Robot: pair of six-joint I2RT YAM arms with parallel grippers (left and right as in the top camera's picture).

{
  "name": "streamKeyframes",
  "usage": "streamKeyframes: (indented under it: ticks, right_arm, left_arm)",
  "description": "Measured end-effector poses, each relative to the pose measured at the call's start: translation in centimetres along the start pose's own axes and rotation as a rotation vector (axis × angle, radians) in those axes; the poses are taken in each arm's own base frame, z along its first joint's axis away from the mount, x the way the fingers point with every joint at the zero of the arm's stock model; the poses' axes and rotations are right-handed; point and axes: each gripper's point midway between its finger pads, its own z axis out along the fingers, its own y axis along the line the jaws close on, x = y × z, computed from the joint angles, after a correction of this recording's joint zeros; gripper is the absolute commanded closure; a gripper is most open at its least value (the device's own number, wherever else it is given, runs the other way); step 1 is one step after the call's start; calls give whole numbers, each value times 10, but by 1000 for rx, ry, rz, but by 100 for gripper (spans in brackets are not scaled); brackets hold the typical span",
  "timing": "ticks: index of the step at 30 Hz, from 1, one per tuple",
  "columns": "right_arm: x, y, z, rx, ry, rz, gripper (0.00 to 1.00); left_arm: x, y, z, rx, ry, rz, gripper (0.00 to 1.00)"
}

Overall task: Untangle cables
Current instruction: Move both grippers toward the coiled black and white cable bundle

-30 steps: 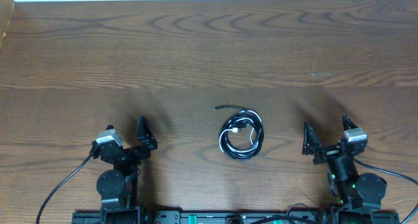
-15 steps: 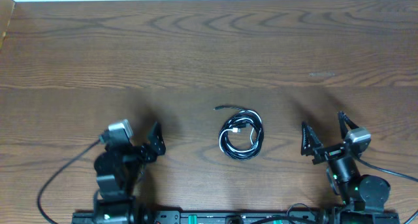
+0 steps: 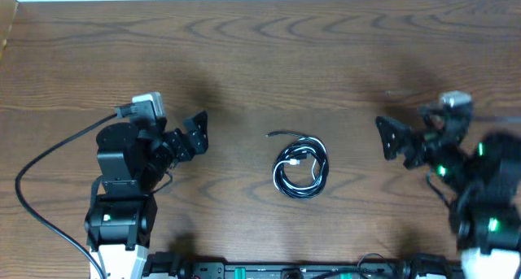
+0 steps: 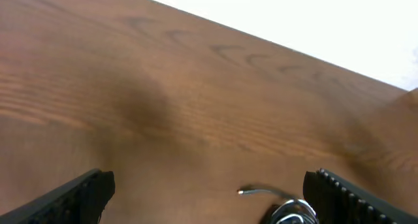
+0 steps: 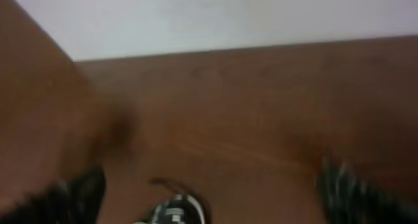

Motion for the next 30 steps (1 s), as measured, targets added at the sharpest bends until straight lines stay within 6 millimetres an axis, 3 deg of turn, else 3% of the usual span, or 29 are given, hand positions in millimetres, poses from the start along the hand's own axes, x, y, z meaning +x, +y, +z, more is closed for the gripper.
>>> streamKeyframes:
  ticks: [3,7,13,20,25,30]
  right_arm:
    - [21,-9,9,29,237,99,1]
    - [12,-14,31,-4,332,138,1]
    - [18,-2,55,-151,384,183,1]
    - [84,18,72,-44,655,166,1]
    - [106,38,80,41,712,33,1]
    - [108,57,88,36,690,-8,1]
  left_arm:
    - [-6,-3,-1,11,-24,-7,2]
    - [0,-3,-1,16,6,-45,2]
    - [46,3,-3,-21,196,-100,2]
    - [97,-14,-7,13,443,-103,2]
    - [97,-42,-18,64,519,-43,2]
    - [90,-62,-24,118,511,5,2]
